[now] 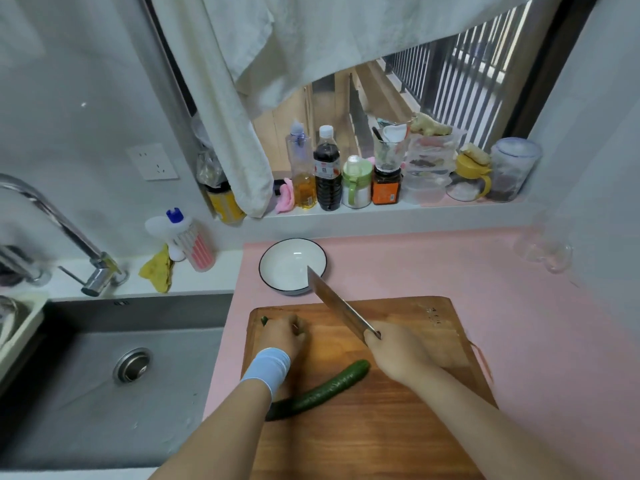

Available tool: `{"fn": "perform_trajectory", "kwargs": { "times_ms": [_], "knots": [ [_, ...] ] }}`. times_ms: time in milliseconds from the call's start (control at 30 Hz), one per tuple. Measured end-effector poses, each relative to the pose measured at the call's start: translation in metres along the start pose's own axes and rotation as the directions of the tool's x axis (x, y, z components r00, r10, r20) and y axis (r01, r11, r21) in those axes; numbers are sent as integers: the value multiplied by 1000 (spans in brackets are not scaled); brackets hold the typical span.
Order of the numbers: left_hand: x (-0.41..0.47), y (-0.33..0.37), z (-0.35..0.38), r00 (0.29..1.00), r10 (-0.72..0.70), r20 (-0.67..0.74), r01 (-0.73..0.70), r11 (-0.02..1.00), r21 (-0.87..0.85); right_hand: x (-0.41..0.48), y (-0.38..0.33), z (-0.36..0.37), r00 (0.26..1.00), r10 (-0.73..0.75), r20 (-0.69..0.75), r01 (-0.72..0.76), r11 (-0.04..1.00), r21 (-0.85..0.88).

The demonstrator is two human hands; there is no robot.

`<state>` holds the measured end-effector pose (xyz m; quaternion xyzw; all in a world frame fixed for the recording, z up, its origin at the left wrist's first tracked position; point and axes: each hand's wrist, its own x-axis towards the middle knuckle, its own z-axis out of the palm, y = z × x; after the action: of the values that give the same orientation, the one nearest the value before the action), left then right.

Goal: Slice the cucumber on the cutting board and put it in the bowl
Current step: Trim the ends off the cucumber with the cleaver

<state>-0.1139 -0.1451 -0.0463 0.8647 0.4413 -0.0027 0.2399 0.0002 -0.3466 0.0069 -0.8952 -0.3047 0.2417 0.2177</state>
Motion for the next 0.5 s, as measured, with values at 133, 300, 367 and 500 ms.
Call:
{"fn": "perform_trajectory", "kwargs": {
  "times_ms": [133, 300, 367, 500],
  "knots": [
    [29, -23, -17, 991, 105, -81, -90, 980, 176, 12, -24, 12, 999, 23, -23, -24, 999, -48],
    [66, -30, -25, 973, 208, -96, -166, 930, 328, 25, -41, 29, 997, 65, -35, -66, 998, -11],
    [76, -34, -22, 954, 290, -74, -240, 889, 391, 27, -46, 33, 995, 79, -58, -80, 997, -1],
    [91, -54, -12, 916, 401, -4, -337, 777, 531, 28, -53, 39, 990, 102, -96, -100, 995, 23]
  ]
}}
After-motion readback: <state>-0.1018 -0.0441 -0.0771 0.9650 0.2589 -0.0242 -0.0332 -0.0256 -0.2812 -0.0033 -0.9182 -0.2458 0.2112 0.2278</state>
